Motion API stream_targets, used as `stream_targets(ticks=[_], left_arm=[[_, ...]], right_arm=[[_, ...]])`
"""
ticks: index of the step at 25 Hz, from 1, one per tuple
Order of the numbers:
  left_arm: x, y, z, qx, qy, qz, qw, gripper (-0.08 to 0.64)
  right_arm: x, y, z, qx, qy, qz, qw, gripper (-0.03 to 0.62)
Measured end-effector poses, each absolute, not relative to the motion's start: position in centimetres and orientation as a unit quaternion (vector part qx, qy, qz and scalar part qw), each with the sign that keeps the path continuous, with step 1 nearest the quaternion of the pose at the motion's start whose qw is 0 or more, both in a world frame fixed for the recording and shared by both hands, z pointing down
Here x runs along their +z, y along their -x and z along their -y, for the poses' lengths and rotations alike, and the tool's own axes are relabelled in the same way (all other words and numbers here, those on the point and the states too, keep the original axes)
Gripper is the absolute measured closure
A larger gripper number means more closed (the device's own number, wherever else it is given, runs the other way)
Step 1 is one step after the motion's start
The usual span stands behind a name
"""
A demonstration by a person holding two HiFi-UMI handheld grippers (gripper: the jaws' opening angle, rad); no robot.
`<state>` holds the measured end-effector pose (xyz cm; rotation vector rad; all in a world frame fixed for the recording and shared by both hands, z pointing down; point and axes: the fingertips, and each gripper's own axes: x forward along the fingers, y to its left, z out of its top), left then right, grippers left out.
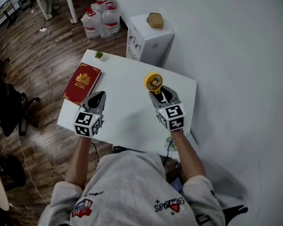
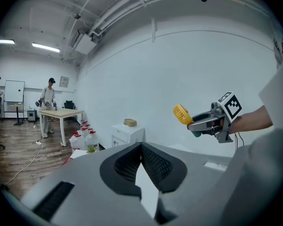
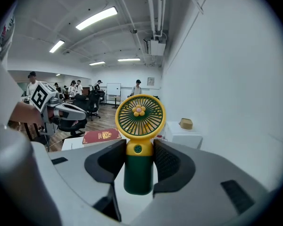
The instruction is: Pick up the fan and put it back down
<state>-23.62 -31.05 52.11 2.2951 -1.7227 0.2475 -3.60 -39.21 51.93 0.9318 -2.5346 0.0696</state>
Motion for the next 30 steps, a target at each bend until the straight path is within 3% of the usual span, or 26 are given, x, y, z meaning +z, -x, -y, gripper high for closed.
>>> stream_targets(ticks=[18, 30], left_arm=[[52.4, 11.6, 35.2, 0.115, -0.869, 0.463, 0.129, 0.555], [53.9, 8.2, 35.2, 0.134, -0.881, 0.431, 0.14, 0.557]], right_arm=[[52.8, -11.0, 37.1, 0.081, -0.478, 0.847, 0.216, 0.41], [55.7, -14.8, 35.9, 0.121, -0.508, 0.824, 0.219, 0.41]])
